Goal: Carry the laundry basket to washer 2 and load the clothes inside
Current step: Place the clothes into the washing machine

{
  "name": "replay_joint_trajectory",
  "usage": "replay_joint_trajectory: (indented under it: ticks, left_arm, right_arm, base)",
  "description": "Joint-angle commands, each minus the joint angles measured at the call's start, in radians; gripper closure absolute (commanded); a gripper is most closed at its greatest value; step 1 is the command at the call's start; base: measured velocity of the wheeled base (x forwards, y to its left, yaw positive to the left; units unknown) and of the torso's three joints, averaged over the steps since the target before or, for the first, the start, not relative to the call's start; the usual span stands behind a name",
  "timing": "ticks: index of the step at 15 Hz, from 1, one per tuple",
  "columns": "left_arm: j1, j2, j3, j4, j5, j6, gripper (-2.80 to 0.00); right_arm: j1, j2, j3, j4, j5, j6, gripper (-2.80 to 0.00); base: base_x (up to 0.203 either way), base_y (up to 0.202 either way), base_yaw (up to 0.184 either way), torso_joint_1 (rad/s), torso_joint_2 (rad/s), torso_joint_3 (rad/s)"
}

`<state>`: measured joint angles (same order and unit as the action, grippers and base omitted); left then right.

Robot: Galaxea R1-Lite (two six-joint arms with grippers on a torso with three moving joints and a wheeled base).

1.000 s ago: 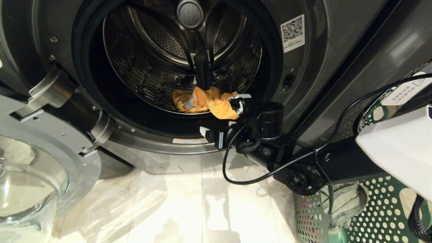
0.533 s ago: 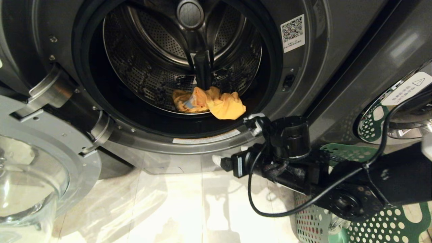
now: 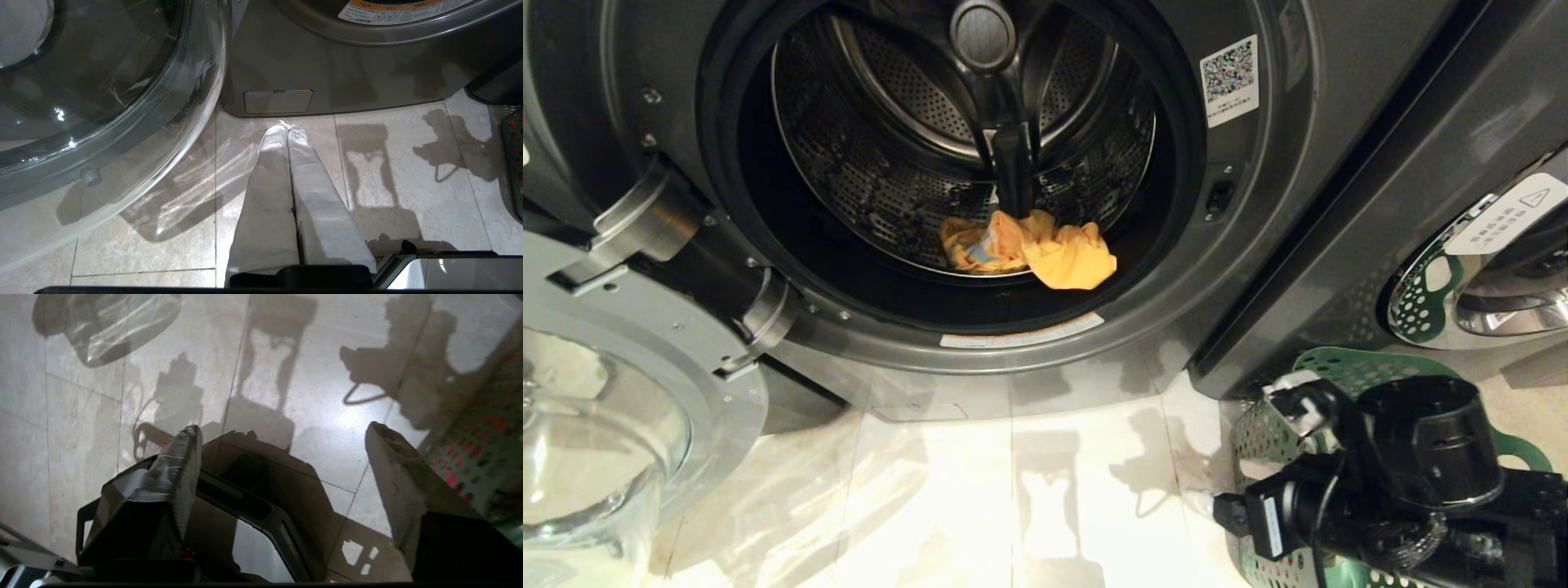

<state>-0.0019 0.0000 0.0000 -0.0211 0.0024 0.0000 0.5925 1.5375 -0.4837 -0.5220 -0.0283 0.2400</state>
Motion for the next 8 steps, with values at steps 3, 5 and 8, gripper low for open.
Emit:
replay_joint_trajectory:
  ticks: [3, 5, 8]
  left_arm:
    - [0.0, 0.002, 0.006, 0.0, -0.001, 0.0, 0.0]
    - [0.0, 0.002, 0.006, 0.0, 0.001, 0.0, 0.0]
    - [0.0, 0.002, 0.006, 0.0, -0.001, 0.0, 0.0]
  right_arm:
    - [-0.24, -0.112, 0.026, 0.017, -0.01, -0.021, 0.0]
    - [-0.441, -0.125, 0.011, 0.078, -0.013, -0.054, 0.0]
    - [-0.669, -0.096, -0.02, 0.175, 0.008, -0.072, -2.8]
  base:
    - [0.0, 0.0, 0.0, 0.0, 0.0, 0.0]
    - [0.0, 0.0, 0.0, 0.0, 0.0, 0.0]
    - [0.0, 0.0, 0.0, 0.0, 0.0, 0.0]
